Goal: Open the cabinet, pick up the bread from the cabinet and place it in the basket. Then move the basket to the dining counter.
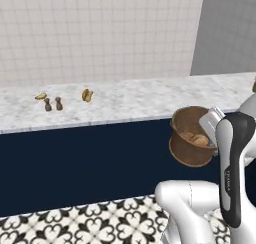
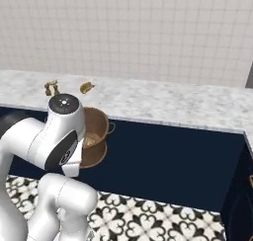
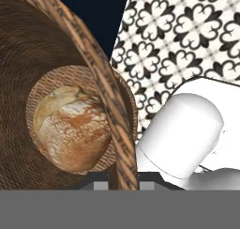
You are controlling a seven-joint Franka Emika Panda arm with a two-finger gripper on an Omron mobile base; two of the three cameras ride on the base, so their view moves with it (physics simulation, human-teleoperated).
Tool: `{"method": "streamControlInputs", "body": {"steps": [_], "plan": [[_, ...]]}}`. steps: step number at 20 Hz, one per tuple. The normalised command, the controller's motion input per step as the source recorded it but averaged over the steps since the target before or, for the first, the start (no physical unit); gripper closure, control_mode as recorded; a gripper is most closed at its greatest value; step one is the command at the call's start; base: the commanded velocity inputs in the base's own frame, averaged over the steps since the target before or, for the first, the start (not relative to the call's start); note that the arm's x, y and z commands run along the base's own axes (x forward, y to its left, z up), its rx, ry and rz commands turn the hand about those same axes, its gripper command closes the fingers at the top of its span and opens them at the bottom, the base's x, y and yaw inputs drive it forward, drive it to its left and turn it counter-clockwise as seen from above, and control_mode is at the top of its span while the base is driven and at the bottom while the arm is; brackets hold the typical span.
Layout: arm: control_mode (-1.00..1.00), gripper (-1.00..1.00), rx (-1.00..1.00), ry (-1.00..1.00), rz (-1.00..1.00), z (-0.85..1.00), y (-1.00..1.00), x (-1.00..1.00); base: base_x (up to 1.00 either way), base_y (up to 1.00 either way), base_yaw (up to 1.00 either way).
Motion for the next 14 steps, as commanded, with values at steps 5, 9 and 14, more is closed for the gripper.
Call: {"method": "streamControlInputs", "body": {"steps": [5,9,14], "plan": [[1.00,1.00,0.00,0.00,0.00,0.00,0.00,0.00,1.00,0.07,0.01],[1.00,1.00,0.00,0.00,0.00,0.00,0.00,0.00,1.00,0.00,0.04],[1.00,1.00,0.00,0.00,0.00,0.00,0.00,0.00,0.95,0.00,0.01]]}}
